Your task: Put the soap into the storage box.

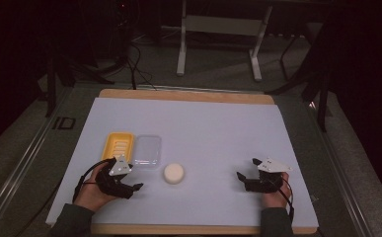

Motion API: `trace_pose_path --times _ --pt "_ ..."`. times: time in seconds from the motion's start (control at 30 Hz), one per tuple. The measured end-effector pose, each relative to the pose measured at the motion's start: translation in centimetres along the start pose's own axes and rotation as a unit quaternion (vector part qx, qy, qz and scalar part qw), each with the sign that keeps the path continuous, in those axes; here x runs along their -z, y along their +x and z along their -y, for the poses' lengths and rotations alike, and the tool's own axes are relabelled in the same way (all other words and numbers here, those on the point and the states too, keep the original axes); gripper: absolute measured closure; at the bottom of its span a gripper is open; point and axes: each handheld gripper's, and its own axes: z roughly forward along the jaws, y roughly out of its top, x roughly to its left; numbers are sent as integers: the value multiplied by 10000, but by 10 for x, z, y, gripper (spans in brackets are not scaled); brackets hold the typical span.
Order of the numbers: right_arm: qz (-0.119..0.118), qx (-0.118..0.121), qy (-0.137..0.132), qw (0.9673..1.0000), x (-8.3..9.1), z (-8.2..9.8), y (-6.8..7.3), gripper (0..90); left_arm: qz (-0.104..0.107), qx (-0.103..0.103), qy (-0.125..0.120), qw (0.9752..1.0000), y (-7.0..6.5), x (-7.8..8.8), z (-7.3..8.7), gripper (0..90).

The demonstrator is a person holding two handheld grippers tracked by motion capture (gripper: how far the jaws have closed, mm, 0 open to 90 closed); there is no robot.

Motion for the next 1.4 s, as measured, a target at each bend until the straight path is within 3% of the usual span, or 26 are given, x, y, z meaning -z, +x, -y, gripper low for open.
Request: trace_pose_path --times 0.2,0.63,1.4 --pt "-5 -11 -8 10000 0 0 0 171 48 -57 81 9999 0 0 -5 251" --pt "-3 10 -2 10000 0 0 0 171 106 -398 466 9981 -1 -3 -21 259" --pt "-1 16 15 10000 0 0 0 171 348 -871 991 9907 0 -17 -48 258"
